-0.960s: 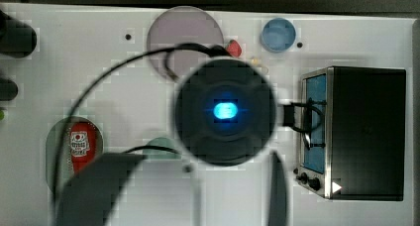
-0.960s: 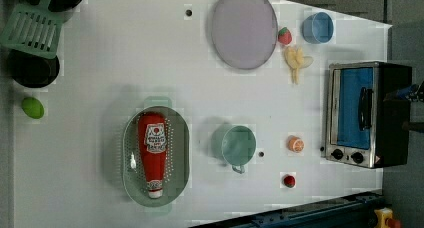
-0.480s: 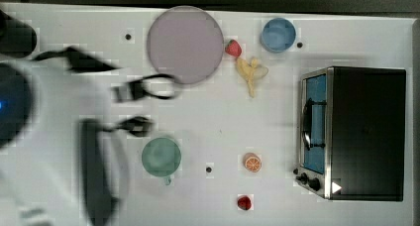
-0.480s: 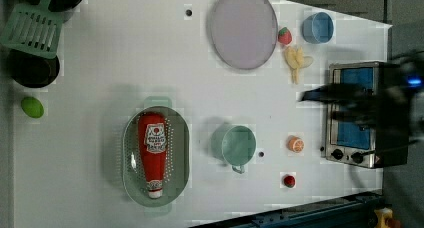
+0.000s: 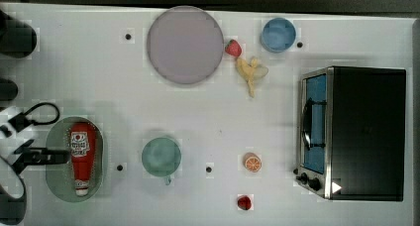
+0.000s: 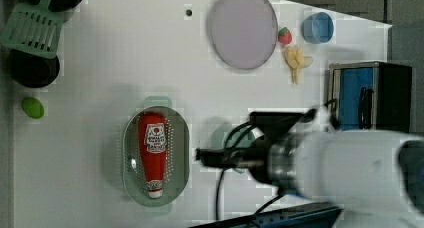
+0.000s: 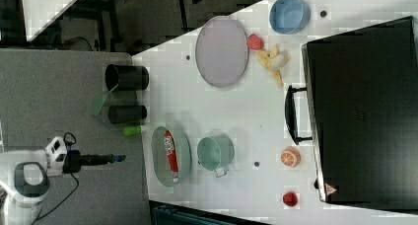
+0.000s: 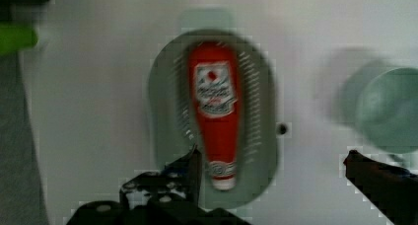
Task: Pick ketchup from strainer and place it on the table
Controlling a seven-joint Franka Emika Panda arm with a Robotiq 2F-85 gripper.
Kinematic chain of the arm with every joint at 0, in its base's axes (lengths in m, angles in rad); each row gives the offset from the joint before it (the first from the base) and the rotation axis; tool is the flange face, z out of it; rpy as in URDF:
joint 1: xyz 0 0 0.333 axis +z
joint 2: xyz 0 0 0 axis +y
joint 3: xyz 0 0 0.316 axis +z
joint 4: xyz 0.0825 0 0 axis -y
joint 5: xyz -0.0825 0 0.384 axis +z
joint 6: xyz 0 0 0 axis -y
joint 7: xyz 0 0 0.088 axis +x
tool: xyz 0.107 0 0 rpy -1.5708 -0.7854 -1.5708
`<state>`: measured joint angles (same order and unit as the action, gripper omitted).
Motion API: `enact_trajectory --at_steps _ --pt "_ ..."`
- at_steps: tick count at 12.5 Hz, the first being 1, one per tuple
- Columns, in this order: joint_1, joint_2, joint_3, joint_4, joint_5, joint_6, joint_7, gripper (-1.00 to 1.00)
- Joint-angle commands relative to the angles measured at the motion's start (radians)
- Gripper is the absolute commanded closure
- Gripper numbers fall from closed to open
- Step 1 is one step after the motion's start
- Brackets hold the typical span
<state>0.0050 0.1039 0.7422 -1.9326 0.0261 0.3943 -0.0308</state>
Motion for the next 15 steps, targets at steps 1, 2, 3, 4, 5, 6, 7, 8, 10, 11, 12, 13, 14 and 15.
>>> enact_trajectory --at_steps 1,2,3,4,5,6,7,8,10,11,12,13,14,15 --pt "-0.022 0.057 -0.006 -0.049 -0.072 0.134 0.065 -1.0" --pt "-0.015 0.089 -0.003 -0.07 -0.112 0.188 0.086 -1.0" --pt "-0.008 0.123 -0.004 -0.09 -0.153 0.239 0.104 -1.0" --pt "-0.003 0.161 -0.004 -0.106 -0.193 0.288 0.12 -1.0" --pt "0.0 0.202 -0.005 -0.12 -0.226 0.341 0.135 -1.0" --pt "0.003 0.244 -0.006 -0.128 -0.253 0.388 0.156 -1.0" --pt "0.004 0.287 -0.007 -0.132 -0.281 0.429 0.177 -1.0" --pt "0.006 0.328 -0.008 -0.132 -0.314 0.461 0.2 -1.0" --pt "0.012 0.402 -0.016 -0.131 -0.392 0.512 0.256 -1.0" --pt "0.017 0.435 -0.023 -0.131 -0.433 0.534 0.283 -1.0" --pt "0.022 0.467 -0.033 -0.13 -0.471 0.555 0.303 -1.0" --pt "0.028 0.498 -0.041 -0.128 -0.5 0.583 0.323 -1.0" --pt "0.033 0.526 -0.051 -0.126 -0.518 0.611 0.351 -1.0" --pt "0.041 0.55 -0.061 -0.123 -0.533 0.63 0.381 -1.0"
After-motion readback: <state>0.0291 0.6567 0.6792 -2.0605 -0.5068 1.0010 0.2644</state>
